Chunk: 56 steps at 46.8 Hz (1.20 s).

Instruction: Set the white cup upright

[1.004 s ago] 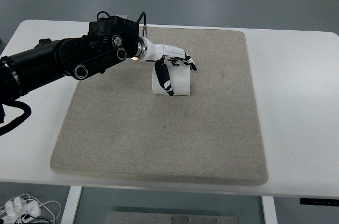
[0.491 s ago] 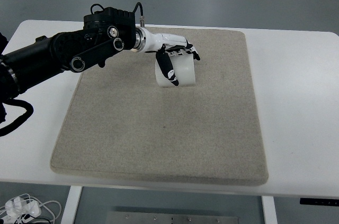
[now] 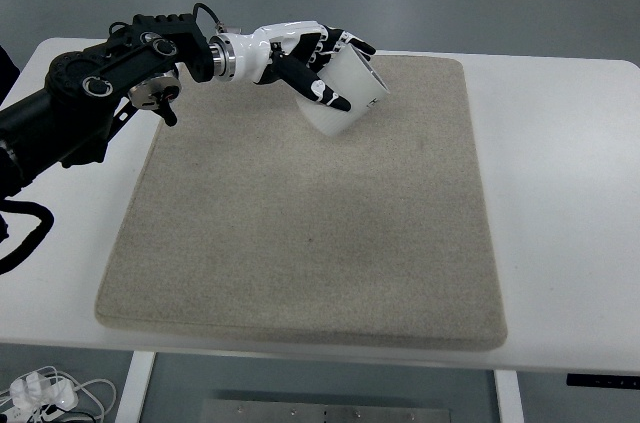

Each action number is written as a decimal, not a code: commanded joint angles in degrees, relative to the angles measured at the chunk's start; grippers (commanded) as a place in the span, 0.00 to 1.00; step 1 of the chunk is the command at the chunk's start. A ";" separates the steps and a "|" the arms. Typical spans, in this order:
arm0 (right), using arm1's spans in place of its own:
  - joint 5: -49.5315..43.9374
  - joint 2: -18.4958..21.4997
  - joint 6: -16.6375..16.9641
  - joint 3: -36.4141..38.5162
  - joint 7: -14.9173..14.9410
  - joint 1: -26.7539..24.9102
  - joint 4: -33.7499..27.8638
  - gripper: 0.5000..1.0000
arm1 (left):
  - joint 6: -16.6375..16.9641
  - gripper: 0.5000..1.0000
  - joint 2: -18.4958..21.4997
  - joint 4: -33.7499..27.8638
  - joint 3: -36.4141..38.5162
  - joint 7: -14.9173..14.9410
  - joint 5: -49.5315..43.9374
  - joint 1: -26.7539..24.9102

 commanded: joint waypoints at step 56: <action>0.00 0.00 0.00 0.00 -0.02 -0.01 0.00 0.90 | -1.15 0.10 -0.28 6.27 -9.60 -23.05 -1.18 17.86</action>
